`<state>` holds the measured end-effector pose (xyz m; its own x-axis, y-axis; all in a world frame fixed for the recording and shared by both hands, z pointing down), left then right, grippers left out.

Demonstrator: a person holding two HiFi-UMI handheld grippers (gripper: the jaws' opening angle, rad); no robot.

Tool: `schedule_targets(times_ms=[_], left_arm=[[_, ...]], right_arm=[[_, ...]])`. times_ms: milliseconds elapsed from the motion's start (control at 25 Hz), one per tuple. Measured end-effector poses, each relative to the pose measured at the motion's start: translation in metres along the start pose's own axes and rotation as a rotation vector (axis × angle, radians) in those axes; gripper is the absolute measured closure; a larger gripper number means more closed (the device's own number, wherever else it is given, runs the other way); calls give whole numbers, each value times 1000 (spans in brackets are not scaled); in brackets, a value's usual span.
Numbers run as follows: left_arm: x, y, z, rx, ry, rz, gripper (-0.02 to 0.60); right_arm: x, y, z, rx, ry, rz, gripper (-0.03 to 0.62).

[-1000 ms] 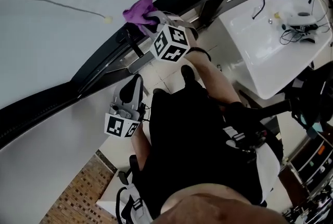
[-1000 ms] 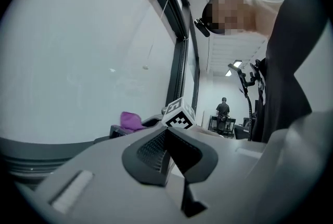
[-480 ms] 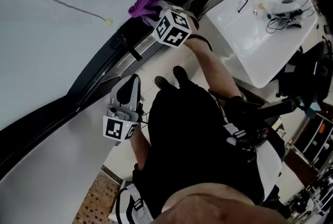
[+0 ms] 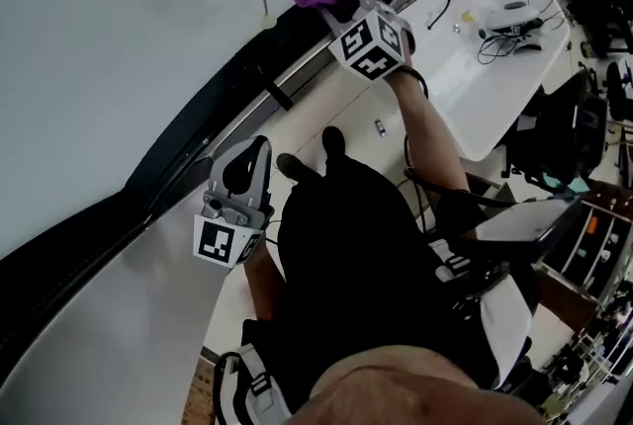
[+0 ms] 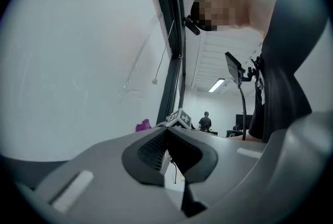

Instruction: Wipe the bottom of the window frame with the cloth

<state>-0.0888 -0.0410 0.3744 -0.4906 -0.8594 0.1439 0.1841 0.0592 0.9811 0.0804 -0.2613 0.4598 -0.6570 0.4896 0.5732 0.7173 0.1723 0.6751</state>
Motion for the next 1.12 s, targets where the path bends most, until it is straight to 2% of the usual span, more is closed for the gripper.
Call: schedule_targets(times_ms=[80,160,240,320,400,600,800,920,1000,1040,1120], left_arm=[[3,-6,-6,-6,4,0,580],[3,-11,-13,6,4,-8,580],[1,-13,-21,18,-4,-21,580],[-2,-12,-32,23,-11,-30,580],[-5,-12,-46,33,-6,-42,580],[-5,-9,-73,65,2,-43,580],[-13,-14,-92,68,13,-70,580],[-17,-15,-97,64,24,-80,580],[-18,-14,-95,65,22,-75,580],[-18,-12,-93,65,18,-69,580],[-17,-9,-92,64,14,-52,580]], right_arm=[[59,-42,18,-126,-148,8,519],[91,-58,10,-168,-184,80,523],[88,-51,-4,-160,-207,54,519],[62,-30,-13,-140,-217,-9,520],[19,3,-24,-91,-150,-18,520],[-94,77,-57,100,81,-46,520],[-130,106,-72,251,326,70,522],[-134,108,-61,255,358,60,520],[-122,84,-32,154,303,-23,520],[-105,60,-13,61,225,-80,520],[-49,4,20,-151,-1,-160,520]])
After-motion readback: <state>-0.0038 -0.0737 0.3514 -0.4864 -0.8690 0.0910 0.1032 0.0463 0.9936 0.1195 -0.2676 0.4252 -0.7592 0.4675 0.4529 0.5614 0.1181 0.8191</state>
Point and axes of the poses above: the fingertips, and each gripper's own axes: z backward along the fingers, x to its left, y out of its underside, the point moved 2 cm from there along z, backward along the fingers, and after that the axes turned 14 degrees about y, right-handed, at the moved point
